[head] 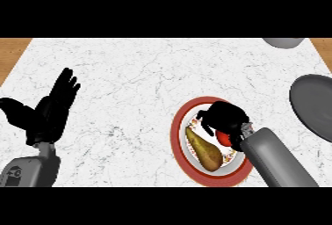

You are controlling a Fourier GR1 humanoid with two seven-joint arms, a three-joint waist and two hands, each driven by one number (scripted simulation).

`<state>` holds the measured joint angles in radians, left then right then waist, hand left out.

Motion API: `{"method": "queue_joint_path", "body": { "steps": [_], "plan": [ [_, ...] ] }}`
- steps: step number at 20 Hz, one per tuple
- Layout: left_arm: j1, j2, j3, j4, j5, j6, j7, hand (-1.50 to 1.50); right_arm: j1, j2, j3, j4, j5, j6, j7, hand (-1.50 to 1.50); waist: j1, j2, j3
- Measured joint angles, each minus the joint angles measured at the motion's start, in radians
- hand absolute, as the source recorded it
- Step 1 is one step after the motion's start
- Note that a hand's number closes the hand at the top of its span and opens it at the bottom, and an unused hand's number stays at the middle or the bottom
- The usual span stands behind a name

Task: Pick the tomato from the plate and place it in the pan

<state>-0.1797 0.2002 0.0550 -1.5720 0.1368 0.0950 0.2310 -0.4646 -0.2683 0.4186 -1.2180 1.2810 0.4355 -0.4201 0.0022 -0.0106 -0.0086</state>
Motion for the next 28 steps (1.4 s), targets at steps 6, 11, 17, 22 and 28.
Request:
{"method": "queue_joint_path", "body": {
  "steps": [6,11,17,22,28],
  "plan": [
    [0.028,-0.003,0.012,-0.027,-0.002,-0.009,0.001,0.00,0.013,0.021,-0.046,-0.008,-0.004,0.002,-0.022,1.50,-0.002,0.001,0.000],
    [0.056,0.002,0.031,-0.032,-0.001,-0.005,-0.005,0.00,0.193,-0.018,-0.153,-0.168,-0.063,0.011,0.065,1.50,-0.038,-0.009,0.003],
    [0.078,0.013,0.053,-0.054,0.010,-0.002,0.011,0.00,0.439,-0.106,-0.307,-0.470,-0.133,-0.055,0.103,1.50,-0.065,-0.009,0.006],
    [0.089,0.010,0.054,-0.056,0.004,0.001,0.004,0.00,0.553,-0.123,-0.420,-0.777,-0.185,-0.108,0.131,1.50,-0.067,-0.007,0.007],
    [0.058,0.003,0.042,-0.053,-0.003,0.000,0.014,0.00,0.631,-0.132,-0.614,-1.088,-0.342,-0.005,0.187,1.50,-0.041,0.001,0.007]
  ]
}}
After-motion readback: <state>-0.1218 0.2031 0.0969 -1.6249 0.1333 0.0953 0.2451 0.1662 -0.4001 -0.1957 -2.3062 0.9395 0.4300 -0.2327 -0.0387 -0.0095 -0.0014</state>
